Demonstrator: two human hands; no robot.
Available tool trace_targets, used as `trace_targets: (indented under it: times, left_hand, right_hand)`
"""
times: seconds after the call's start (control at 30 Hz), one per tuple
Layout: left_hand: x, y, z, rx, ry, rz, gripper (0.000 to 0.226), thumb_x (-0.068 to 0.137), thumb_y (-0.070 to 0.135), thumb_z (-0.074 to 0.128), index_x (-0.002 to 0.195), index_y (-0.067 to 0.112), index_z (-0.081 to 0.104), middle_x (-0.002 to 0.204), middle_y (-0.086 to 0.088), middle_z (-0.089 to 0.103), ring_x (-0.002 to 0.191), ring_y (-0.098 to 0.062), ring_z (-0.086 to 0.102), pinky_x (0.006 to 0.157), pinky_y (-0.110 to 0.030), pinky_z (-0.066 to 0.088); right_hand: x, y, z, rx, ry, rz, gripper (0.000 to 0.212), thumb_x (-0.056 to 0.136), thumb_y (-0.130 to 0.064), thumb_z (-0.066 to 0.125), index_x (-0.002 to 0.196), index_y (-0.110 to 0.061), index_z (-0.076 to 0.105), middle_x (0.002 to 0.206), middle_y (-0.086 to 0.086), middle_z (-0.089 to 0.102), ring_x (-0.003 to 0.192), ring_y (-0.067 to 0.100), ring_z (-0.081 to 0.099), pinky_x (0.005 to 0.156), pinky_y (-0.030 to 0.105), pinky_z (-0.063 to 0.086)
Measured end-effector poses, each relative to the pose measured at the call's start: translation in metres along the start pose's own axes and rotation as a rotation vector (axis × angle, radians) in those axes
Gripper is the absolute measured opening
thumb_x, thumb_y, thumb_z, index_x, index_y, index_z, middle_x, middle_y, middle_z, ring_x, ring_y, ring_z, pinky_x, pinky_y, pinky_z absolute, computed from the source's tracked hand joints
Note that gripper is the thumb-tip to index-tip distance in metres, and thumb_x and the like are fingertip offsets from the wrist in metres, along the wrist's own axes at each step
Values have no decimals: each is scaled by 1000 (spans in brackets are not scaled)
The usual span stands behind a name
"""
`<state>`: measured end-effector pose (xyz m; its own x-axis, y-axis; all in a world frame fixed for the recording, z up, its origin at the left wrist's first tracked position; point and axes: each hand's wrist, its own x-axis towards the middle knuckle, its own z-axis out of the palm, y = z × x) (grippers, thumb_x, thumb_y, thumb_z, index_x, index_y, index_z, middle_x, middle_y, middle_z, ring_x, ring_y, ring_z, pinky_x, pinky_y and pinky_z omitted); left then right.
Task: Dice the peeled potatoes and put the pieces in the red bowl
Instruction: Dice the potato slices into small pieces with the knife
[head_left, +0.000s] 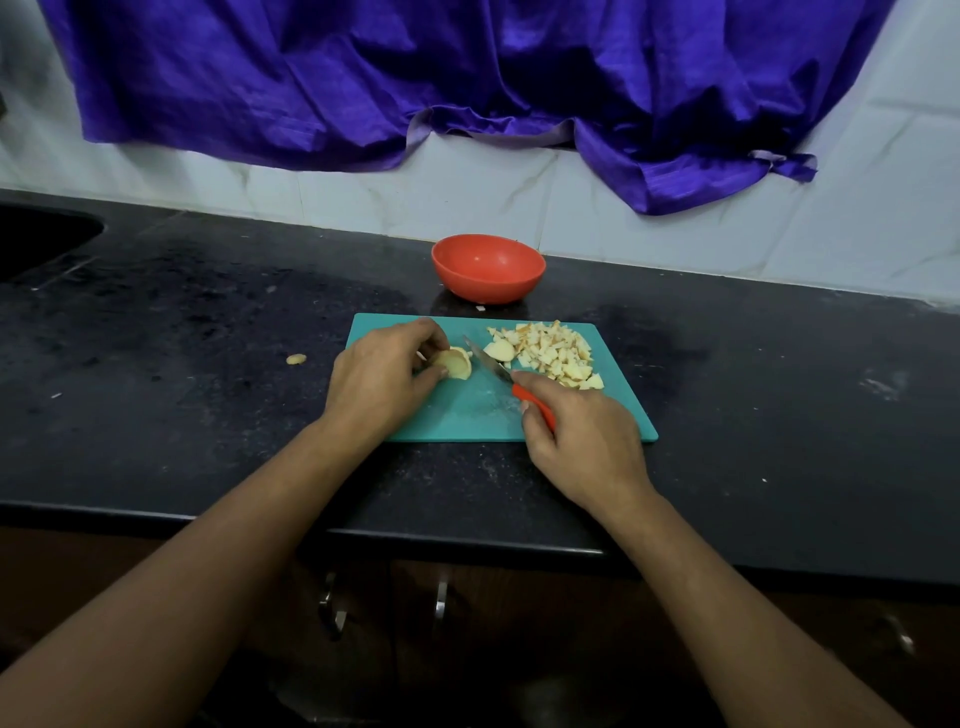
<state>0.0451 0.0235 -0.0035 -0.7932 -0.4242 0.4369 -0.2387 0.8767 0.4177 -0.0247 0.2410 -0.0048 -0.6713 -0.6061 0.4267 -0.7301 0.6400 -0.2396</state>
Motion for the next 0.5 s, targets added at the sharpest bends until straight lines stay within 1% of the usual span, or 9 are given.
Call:
trace_targets:
  times: [0.07,0.17,0.23,0.33,0.4,0.5]
  left_hand:
    - [1,0,1,8,1,-17,23,90,36,74,112,37,67,98,17,69,93,-10,64,77,-35,55]
    - [4,0,3,13,35,-45,21,90,36,74,111,36,68,98,15,72,95,-14,66,79,-39,56]
    - [6,0,5,35,52,-56,20,91,35,73,110,35,69,100,13,72,97,-16,66,78,-37,55]
    - [11,2,8,67,66,-48,15,92,33,72,107,31,72,108,9,69,96,-17,65,72,-34,47]
    - [14,2,10,84,68,-33,13,93,32,72,105,28,73,111,8,67,95,-17,63,71,-35,48]
    - [20,1,11,76,57,-43,15,94,34,71,107,30,75,107,9,70,94,-17,65,72,-37,52]
  right_hand:
    - [0,0,0,1,-2,-1,41,102,-39,51,142,-39,58,67,-15,54,56,1,44,58,27,35]
    - [0,0,0,0,-3,-3,41,102,-38,50,142,-39,58,65,-16,49,55,1,43,57,27,34]
    - [0,-1,0,3,-3,0,41,102,-38,51,142,-39,57,64,-17,48,55,0,43,57,27,33]
    - [0,0,0,2,-9,5,42,102,-38,50,143,-39,56,66,-16,51,56,1,45,57,28,36]
    - [0,0,0,6,-8,9,42,102,-39,50,143,-39,56,67,-16,52,56,1,45,57,28,37]
    - [1,-1,0,5,-8,22,41,102,-39,50,142,-38,57,69,-16,53,57,4,47,57,29,41]
